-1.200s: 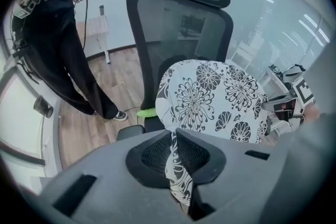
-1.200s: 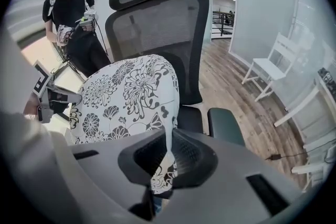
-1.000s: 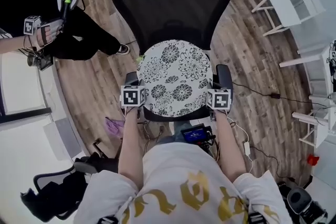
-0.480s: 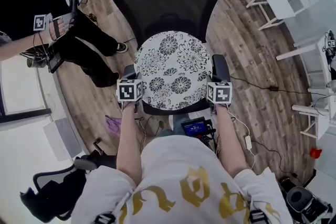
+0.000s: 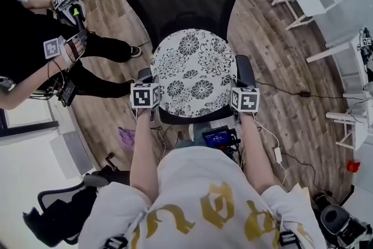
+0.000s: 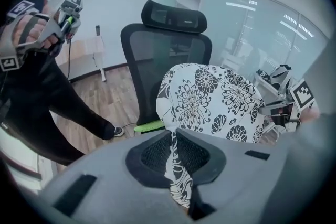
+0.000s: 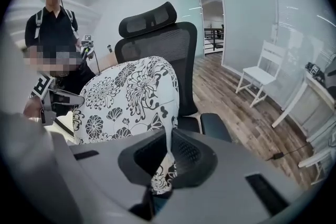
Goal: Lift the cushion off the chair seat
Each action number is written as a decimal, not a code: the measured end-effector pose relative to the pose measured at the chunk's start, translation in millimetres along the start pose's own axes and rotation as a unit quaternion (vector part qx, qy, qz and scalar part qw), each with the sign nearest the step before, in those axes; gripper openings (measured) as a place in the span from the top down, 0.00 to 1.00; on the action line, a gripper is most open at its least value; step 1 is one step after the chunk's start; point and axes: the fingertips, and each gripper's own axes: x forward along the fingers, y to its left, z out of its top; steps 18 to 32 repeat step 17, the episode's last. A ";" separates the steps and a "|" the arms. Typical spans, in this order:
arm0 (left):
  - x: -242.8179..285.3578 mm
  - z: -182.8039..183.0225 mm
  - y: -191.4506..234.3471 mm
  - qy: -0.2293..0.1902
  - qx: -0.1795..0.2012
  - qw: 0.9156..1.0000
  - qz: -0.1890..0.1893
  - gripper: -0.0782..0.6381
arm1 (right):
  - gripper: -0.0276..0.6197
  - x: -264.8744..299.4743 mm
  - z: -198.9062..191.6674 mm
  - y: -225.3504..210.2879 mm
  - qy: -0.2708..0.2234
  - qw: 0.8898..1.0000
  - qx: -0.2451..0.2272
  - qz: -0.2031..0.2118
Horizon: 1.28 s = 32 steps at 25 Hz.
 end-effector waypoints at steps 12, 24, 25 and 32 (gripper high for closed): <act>-5.6 -6.2 -10.4 -0.005 0.006 1.000 -0.011 0.85 | 0.92 -8.1 -17.1 -6.8 -0.005 1.000 0.018 0.001; 2.1 -0.3 -10.4 -0.002 0.008 1.000 -0.012 0.85 | 0.92 -1.3 -19.4 -11.4 0.004 1.000 0.020 0.001; 2.1 -0.3 -10.4 -0.002 0.008 1.000 -0.012 0.85 | 0.92 -1.3 -19.4 -11.4 0.004 1.000 0.020 0.001; 2.1 -0.3 -10.4 -0.002 0.008 1.000 -0.012 0.85 | 0.92 -1.3 -19.4 -11.4 0.004 1.000 0.020 0.001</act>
